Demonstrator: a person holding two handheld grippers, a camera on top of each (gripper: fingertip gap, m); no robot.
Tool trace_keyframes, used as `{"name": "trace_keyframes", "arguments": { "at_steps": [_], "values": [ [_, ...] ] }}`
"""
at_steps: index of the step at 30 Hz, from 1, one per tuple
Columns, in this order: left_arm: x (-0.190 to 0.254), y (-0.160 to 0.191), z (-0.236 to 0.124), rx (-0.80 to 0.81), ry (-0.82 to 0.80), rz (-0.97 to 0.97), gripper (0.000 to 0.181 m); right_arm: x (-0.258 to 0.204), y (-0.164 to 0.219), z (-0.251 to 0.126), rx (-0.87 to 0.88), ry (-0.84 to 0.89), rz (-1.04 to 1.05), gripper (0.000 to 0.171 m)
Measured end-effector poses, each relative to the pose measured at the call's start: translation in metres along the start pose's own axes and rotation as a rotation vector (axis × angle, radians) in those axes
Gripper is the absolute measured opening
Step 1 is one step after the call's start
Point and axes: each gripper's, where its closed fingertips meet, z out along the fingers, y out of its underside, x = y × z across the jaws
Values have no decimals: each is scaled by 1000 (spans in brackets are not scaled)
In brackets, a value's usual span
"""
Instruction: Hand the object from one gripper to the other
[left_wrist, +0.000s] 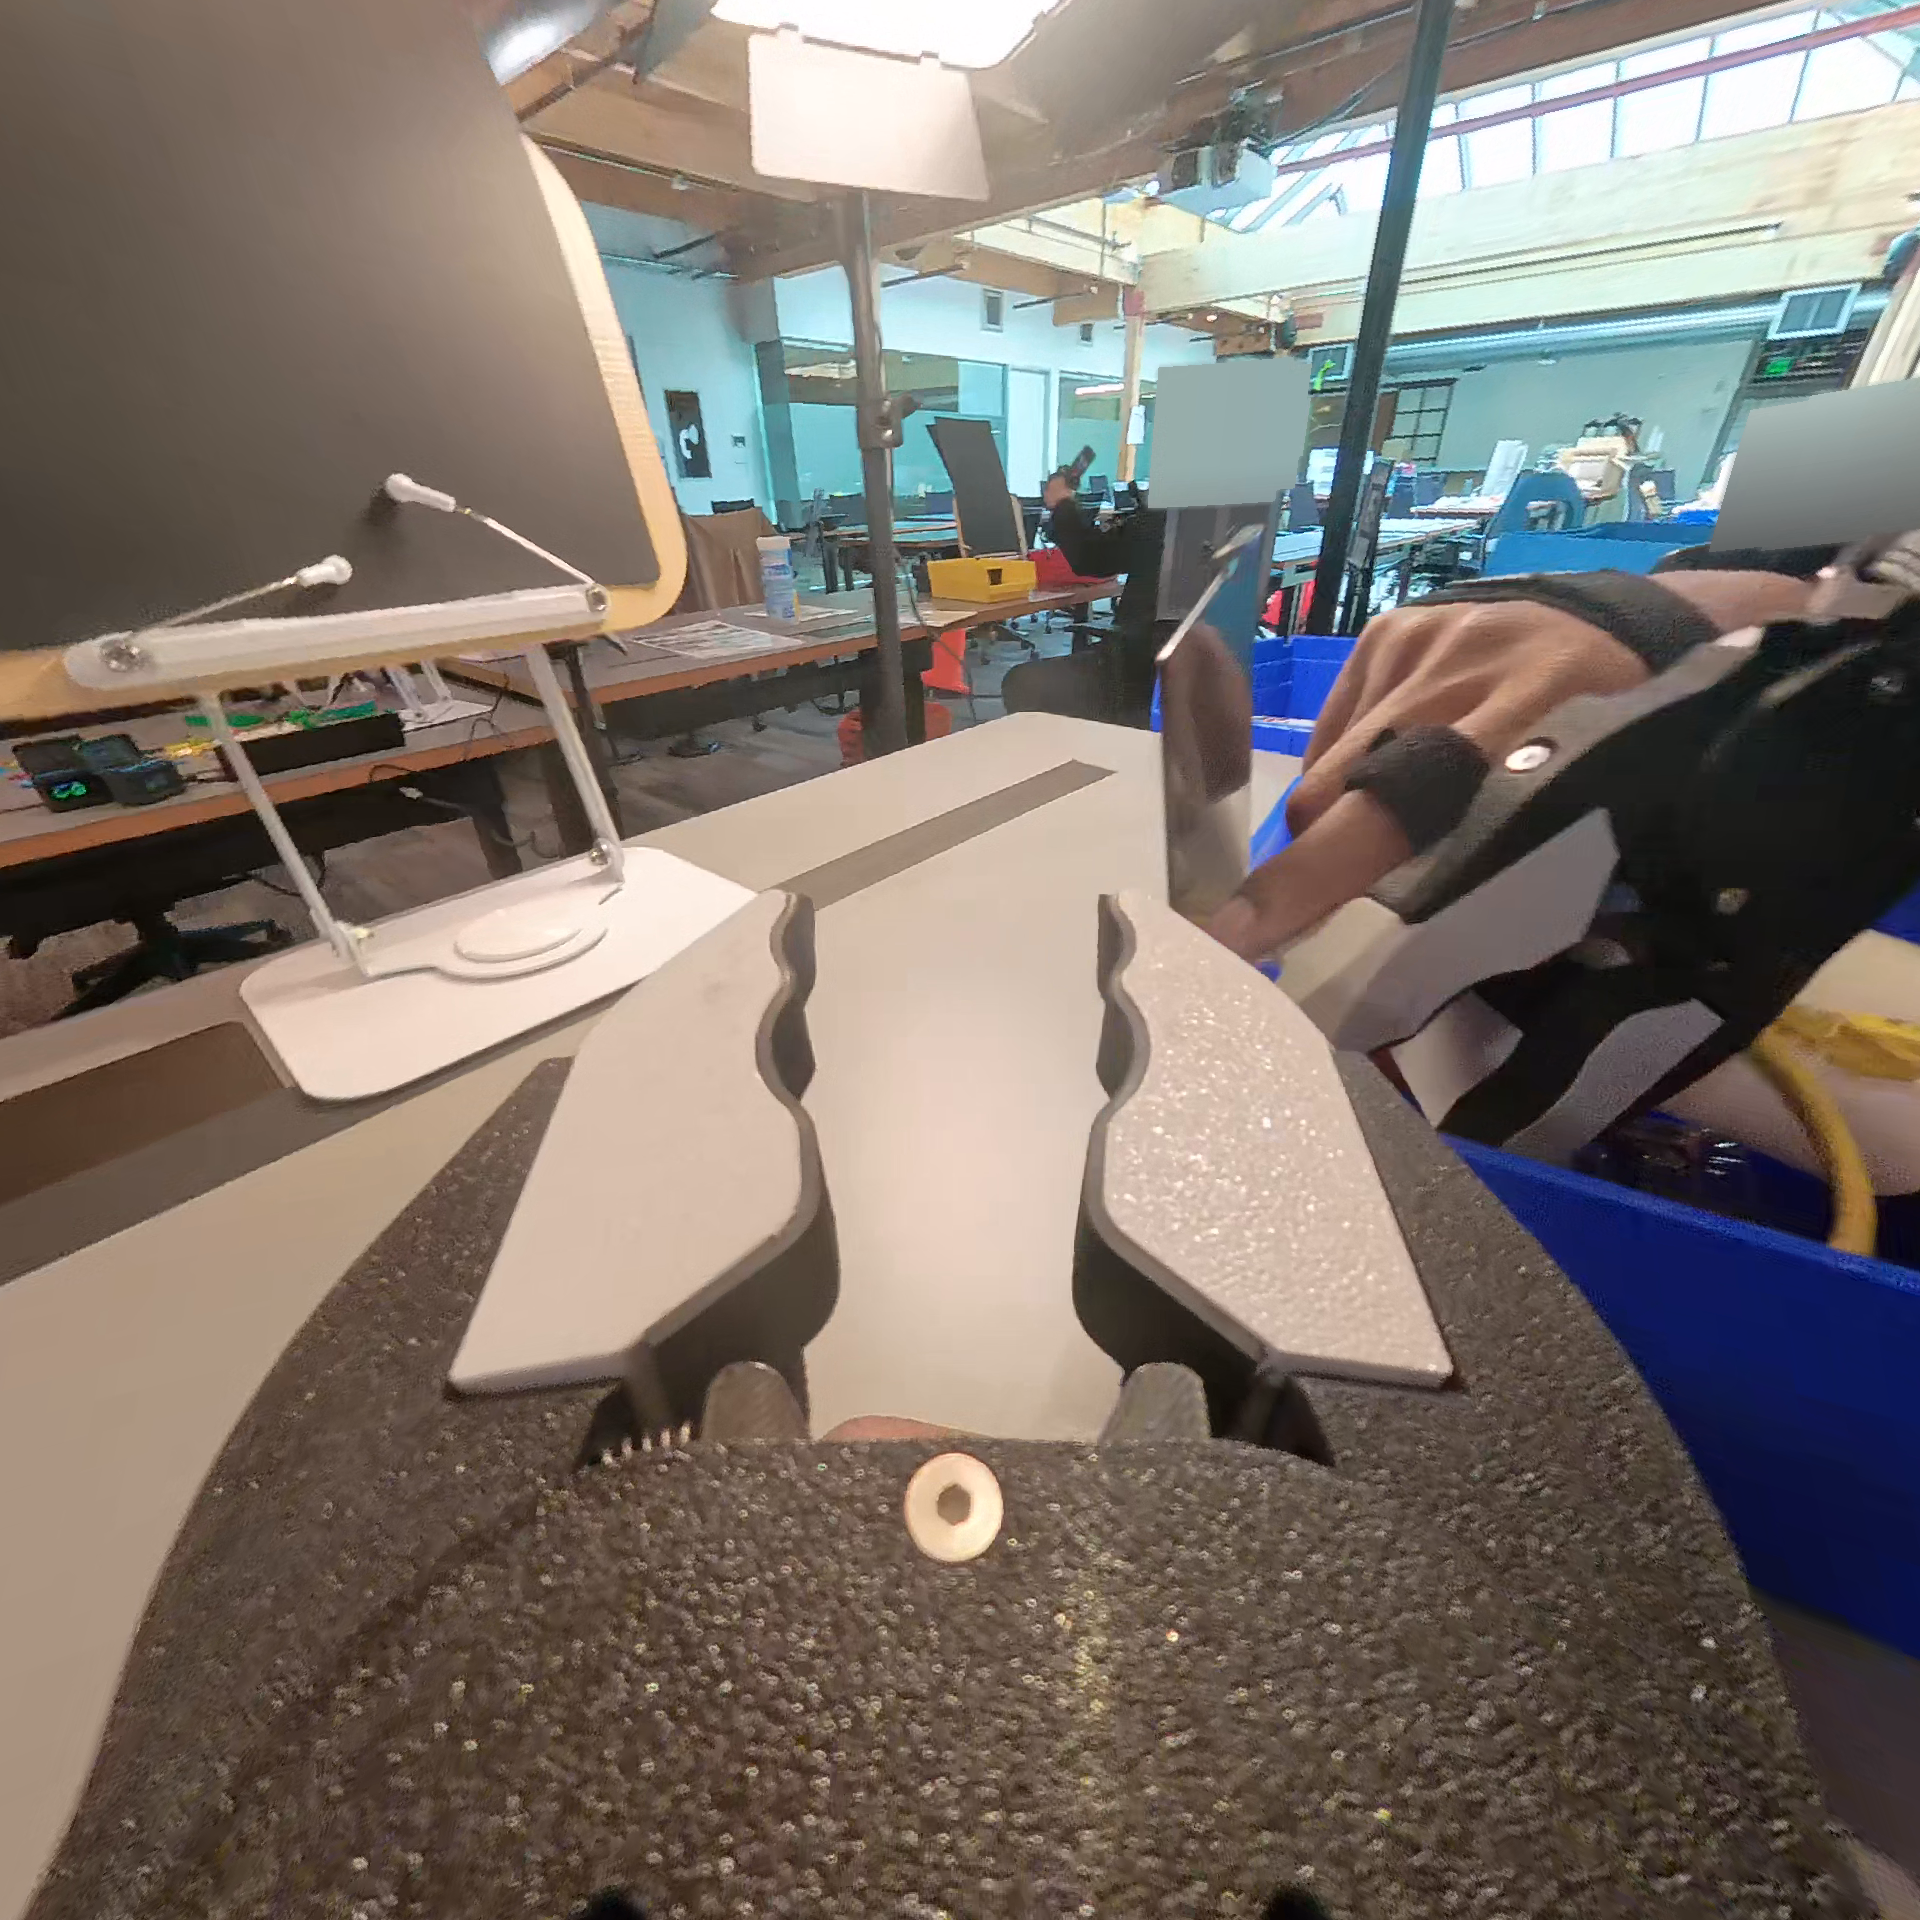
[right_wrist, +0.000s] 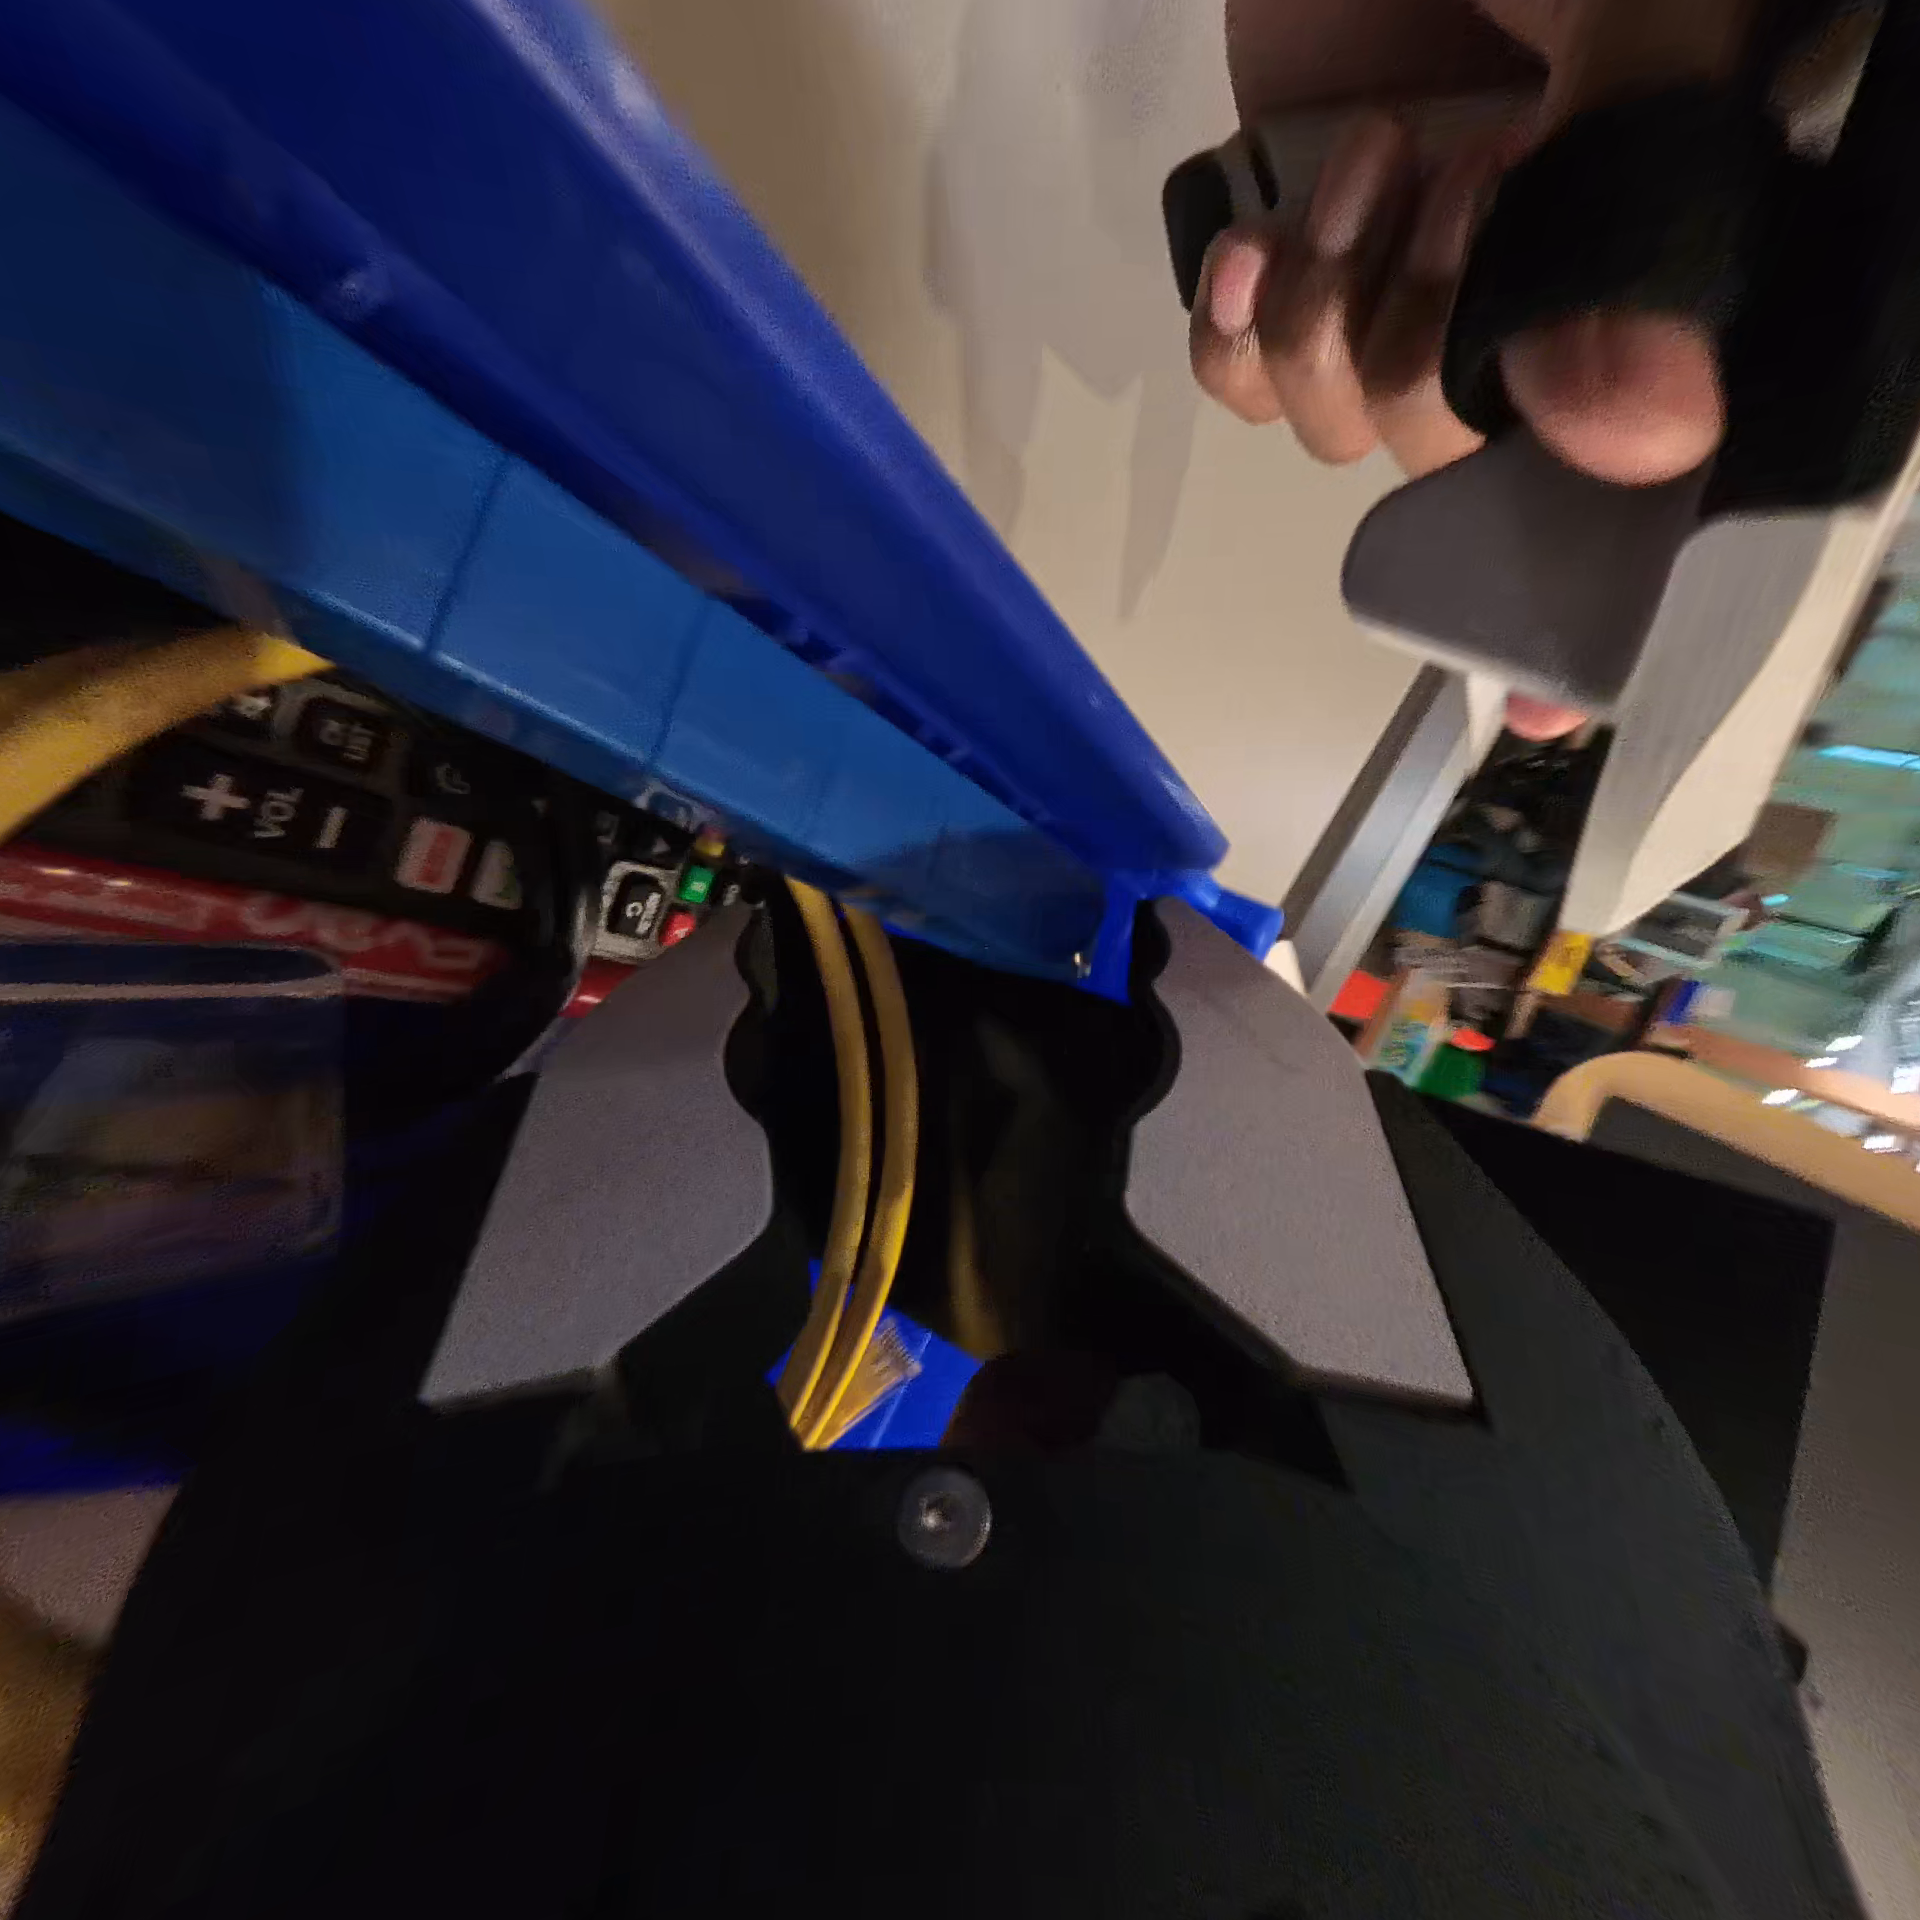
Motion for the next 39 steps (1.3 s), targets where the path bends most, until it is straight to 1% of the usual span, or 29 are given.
{"name": "trace_keyframes", "arguments": {
  "at_steps": [1, 3, 4, 8, 11, 16, 18, 22, 25, 29, 32, 35, 39],
  "values": [
    [-2, 5, -1, 2, -10, -10, 53, -1, -1, 4, -4, 16, -39, 69],
    [-4, 12, -7, 10, -26, -33, 52, 0, 2, 10, -34, 69, -108, 59],
    [-5, 15, -10, 11, -37, -39, 50, 1, 2, 11, -31, 99, -142, 56],
    [-4, 24, -13, -9, -47, -23, 47, 5, -1, 1, 4, 174, -209, 32],
    [2, 25, -11, -10, -38, 7, 47, 18, -3, -15, 12, 266, -226, 32],
    [9, 25, -11, -8, -36, 65, 46, 36, 6, -51, 30, 402, -129, 32],
    [10, 24, -12, -1, -34, 76, 46, 43, 16, -64, 15, 442, -77, 31],
    [12, 24, -12, -3, -43, 91, 45, 57, 41, -88, 1, 511, 92, 30],
    [13, 25, -13, -7, -47, 108, 45, 64, 56, -103, -20, 554, 148, 30],
    [14, 25, -13, -10, -54, 126, 44, 63, 69, -113, -1, 532, 246, 30],
    [15, 26, -12, -13, -54, 137, 44, 59, 81, -114, -17, 498, 313, 29],
    [17, 26, -12, -15, -49, 150, 44, 49, 101, -112, -82, 417, 384, 29],
    [19, 27, -12, -19, -43, 162, 44, 35, 105, -107, -50, 330, 423, 28]
  ]
}}
